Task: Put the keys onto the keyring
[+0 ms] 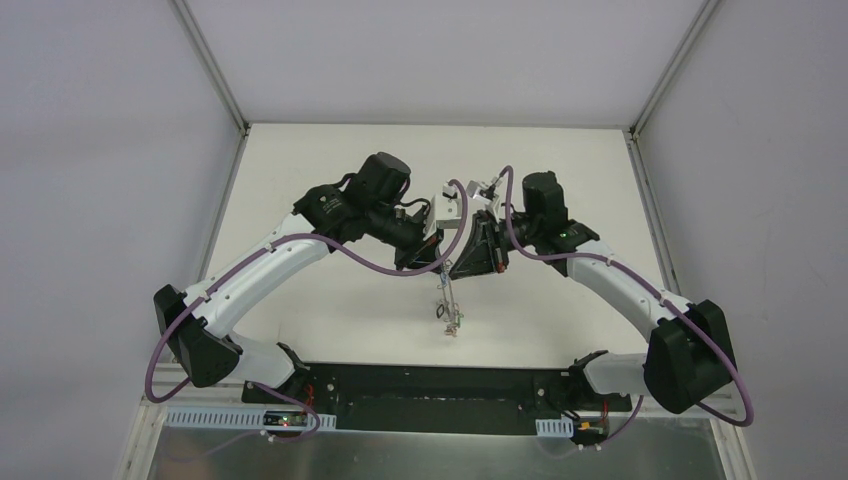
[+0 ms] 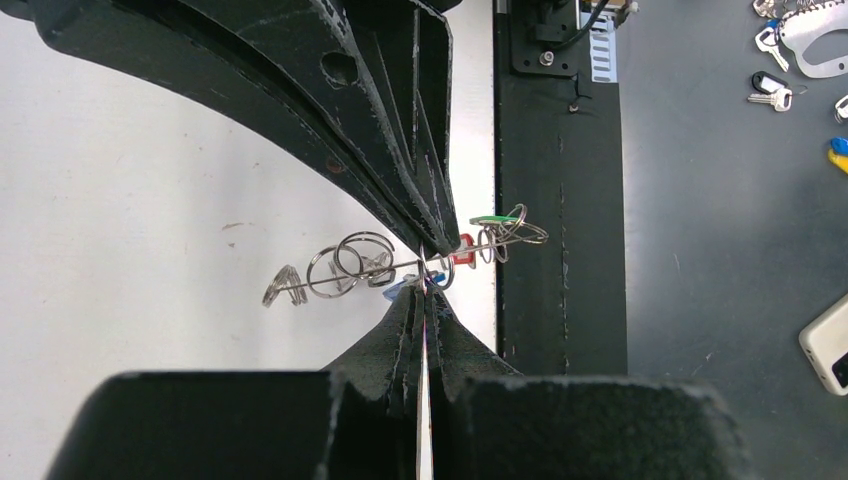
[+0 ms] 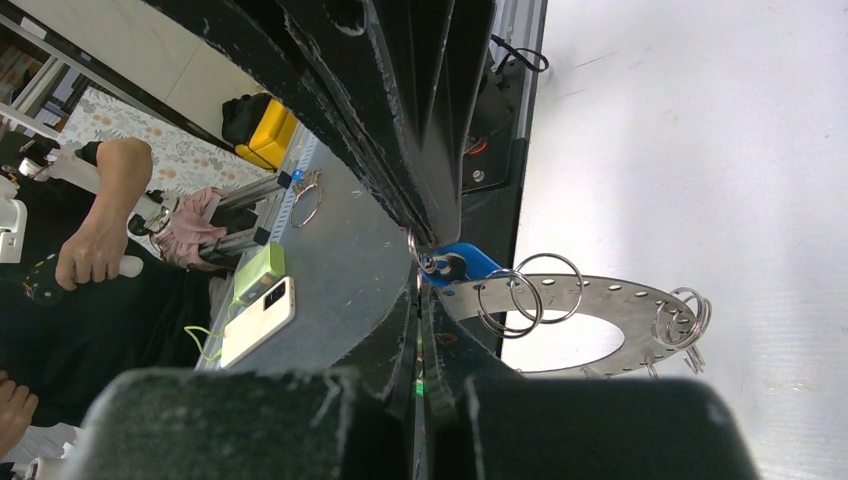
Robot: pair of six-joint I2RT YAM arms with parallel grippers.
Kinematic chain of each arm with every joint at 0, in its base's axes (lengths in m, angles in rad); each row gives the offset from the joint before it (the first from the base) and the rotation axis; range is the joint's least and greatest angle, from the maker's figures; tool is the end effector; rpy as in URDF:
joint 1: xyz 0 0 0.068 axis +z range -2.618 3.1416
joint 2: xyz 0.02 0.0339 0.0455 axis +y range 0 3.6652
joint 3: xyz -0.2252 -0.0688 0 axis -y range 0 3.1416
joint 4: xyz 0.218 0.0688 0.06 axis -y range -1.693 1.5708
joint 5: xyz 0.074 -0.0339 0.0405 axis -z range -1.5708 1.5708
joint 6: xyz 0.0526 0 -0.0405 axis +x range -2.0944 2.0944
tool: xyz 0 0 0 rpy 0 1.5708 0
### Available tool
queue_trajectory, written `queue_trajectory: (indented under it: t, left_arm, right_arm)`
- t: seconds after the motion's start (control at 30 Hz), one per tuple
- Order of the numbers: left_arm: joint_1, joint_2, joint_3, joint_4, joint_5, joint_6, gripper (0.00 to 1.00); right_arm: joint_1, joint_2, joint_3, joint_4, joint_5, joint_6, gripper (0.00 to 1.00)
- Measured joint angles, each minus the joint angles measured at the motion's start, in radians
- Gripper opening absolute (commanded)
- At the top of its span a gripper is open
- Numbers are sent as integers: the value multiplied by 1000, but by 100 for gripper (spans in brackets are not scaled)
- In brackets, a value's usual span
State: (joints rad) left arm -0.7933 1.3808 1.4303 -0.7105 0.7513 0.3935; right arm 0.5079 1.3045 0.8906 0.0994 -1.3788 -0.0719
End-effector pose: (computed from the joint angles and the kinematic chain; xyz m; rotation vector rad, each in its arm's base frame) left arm 0.1715 -0.2254 0.3363 1.5678 1.5723 -1.0545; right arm 0.2059 0.1737 0.2720 -1.4027 1.2845 1.5697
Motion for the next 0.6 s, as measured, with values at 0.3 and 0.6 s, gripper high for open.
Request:
queue_trajectory:
  t: [0.3,0.6]
  left_arm:
    - [-6,7,-1,0,0,0,0]
    - [-12,9,-1,-1,0,0,0]
  right_arm:
    - [-21,0,0,0,-20,0,0]
    - [-22,-2,0,-1,-25,0,0]
